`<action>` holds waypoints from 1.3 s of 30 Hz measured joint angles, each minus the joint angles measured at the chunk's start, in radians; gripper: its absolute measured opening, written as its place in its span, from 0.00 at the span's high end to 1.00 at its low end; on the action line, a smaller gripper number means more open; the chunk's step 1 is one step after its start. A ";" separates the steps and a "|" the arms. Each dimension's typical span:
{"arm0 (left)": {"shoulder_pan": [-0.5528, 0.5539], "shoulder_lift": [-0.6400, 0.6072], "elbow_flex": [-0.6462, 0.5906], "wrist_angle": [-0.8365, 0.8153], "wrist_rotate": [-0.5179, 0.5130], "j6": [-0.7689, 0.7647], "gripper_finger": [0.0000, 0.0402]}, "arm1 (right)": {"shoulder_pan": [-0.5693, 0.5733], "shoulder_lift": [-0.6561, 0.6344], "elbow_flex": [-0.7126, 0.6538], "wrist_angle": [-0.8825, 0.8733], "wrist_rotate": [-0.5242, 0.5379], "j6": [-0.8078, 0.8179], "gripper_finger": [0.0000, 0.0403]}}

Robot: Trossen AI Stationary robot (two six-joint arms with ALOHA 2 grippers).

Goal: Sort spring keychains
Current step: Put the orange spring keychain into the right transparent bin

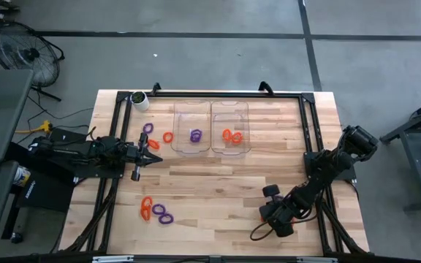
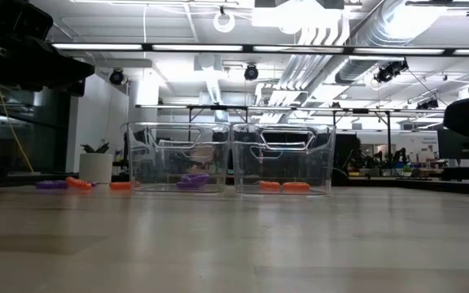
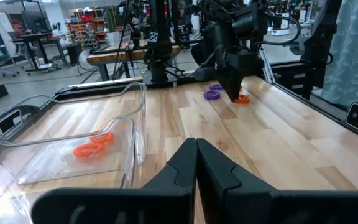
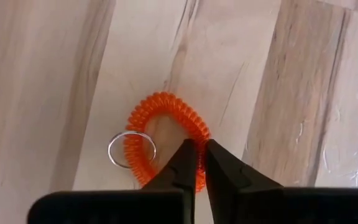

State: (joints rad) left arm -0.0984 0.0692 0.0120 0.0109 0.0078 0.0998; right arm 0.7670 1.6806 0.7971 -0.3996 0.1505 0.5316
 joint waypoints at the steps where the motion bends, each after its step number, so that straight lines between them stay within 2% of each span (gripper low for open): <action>1: 0.000 0.000 0.000 0.000 0.000 0.000 1.00 | 0.000 0.000 0.000 0.001 0.005 0.009 0.95; 13: 0.000 0.000 0.000 0.000 0.000 0.000 1.00 | -0.033 -0.025 -0.002 0.008 0.026 0.066 0.99; 21: 0.000 0.000 0.000 0.000 0.000 0.000 1.00 | -0.105 -0.107 -0.004 0.007 0.129 0.068 1.00; 33: 0.000 0.000 0.000 0.000 0.000 0.000 1.00 | -0.280 -0.265 -0.003 0.040 0.268 -0.014 1.00; 39: 0.000 0.000 0.000 0.000 0.000 0.000 1.00 | -0.391 -0.334 -0.002 0.165 0.324 -0.031 1.00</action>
State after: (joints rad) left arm -0.0983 0.0693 0.0120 0.0112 0.0082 0.0998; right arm 0.3756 1.3467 0.7948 -0.2343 0.4746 0.5003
